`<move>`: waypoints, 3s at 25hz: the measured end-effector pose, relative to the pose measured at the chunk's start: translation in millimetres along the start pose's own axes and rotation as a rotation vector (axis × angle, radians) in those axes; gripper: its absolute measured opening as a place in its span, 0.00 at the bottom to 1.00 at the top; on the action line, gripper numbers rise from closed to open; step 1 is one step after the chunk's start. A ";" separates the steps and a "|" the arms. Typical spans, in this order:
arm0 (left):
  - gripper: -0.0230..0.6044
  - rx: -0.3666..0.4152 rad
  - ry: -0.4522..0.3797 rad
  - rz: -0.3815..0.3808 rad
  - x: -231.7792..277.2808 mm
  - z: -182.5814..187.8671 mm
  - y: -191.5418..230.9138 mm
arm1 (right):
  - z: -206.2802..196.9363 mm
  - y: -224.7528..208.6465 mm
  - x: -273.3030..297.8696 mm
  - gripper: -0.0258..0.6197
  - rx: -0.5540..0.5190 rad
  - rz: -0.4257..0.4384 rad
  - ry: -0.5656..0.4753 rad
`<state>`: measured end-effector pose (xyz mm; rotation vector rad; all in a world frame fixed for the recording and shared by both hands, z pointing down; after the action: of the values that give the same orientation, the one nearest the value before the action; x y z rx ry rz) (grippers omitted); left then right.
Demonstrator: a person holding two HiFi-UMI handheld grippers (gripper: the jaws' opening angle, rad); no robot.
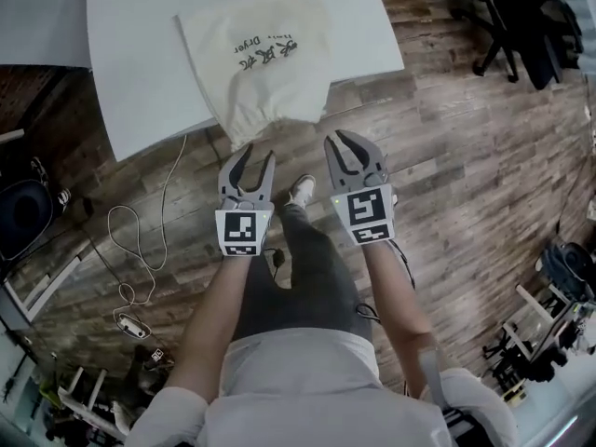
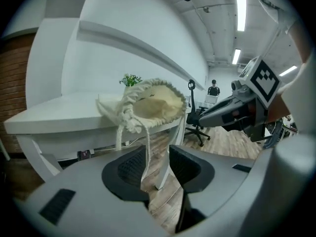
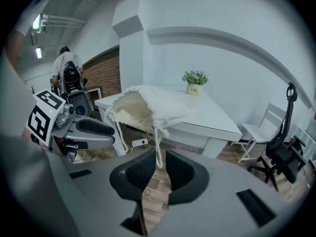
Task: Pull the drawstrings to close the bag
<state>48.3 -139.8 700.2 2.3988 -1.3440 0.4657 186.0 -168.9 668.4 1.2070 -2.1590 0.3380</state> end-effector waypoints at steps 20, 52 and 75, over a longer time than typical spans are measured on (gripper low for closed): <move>0.24 -0.090 -0.109 0.101 72.0 -19.9 27.4 | -37.4 -15.9 90.4 0.25 0.028 -0.075 -0.063; 0.06 -0.011 -0.049 0.521 -106.3 3.6 153.9 | 53.3 -92.2 -24.5 0.11 -0.108 -0.455 -0.259; 0.06 -0.010 -0.205 0.579 -225.0 173.7 172.8 | 151.1 -134.0 -124.8 0.11 -0.102 -0.561 -0.272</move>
<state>-192.6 -135.1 470.9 2.0609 -2.1347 0.3567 284.2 -234.1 462.4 1.8066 -1.9107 -0.1848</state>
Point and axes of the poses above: the fingertips, and each gripper's own axes: x forward along the fingers, y to its left, z out of its top, the point moved 2 cm from there along -x, backward along the fingers, and after that the axes turned 4 degrees about -z, right-handed, at the moved point
